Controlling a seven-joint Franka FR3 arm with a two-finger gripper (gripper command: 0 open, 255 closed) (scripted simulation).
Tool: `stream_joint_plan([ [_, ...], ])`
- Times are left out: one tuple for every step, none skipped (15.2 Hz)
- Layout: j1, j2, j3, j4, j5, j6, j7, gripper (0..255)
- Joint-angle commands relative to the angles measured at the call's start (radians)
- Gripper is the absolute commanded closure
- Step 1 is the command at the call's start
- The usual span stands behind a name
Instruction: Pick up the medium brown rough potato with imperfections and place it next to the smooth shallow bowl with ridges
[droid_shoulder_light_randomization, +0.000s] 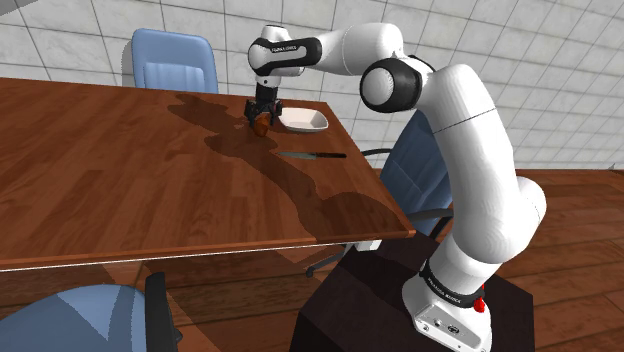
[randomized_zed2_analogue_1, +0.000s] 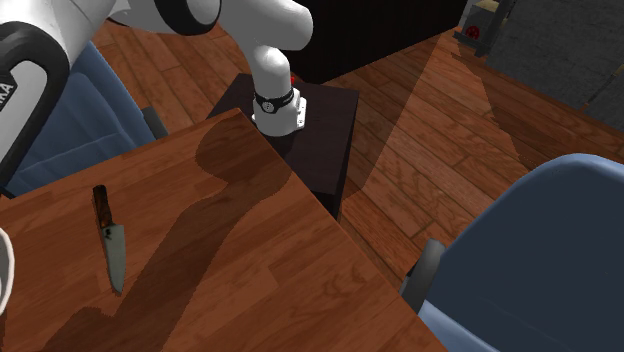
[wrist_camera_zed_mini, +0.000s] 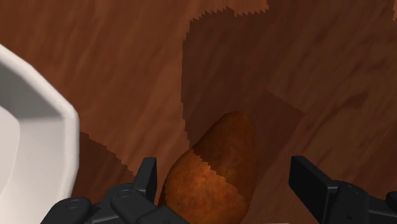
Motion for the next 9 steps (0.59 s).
stream_joint_plan([
  [-0.001, 0.006, 0.000, 0.012, 0.000, -0.006, -0.001, 0],
  [-0.002, -0.002, 0.000, 0.031, 0.000, -0.034, -0.001, 0],
  [-0.003, -0.008, 0.000, 0.054, 0.000, -0.063, -0.001, 0],
  [-0.004, -0.012, 0.000, 0.081, 0.000, -0.093, -0.001, 0],
  [-0.005, -0.013, 0.000, 0.105, 0.000, -0.119, -0.001, 0],
  [-0.005, -0.013, 0.000, 0.105, 0.000, -0.119, -0.001, 0],
  [-0.005, -0.013, 0.000, 0.104, 0.000, -0.119, -0.001, 0],
  [-0.005, -0.013, 0.000, 0.105, 0.000, -0.119, -0.001, 0],
  [-0.005, -0.013, 0.000, 0.105, 0.000, -0.119, -0.001, 0],
])
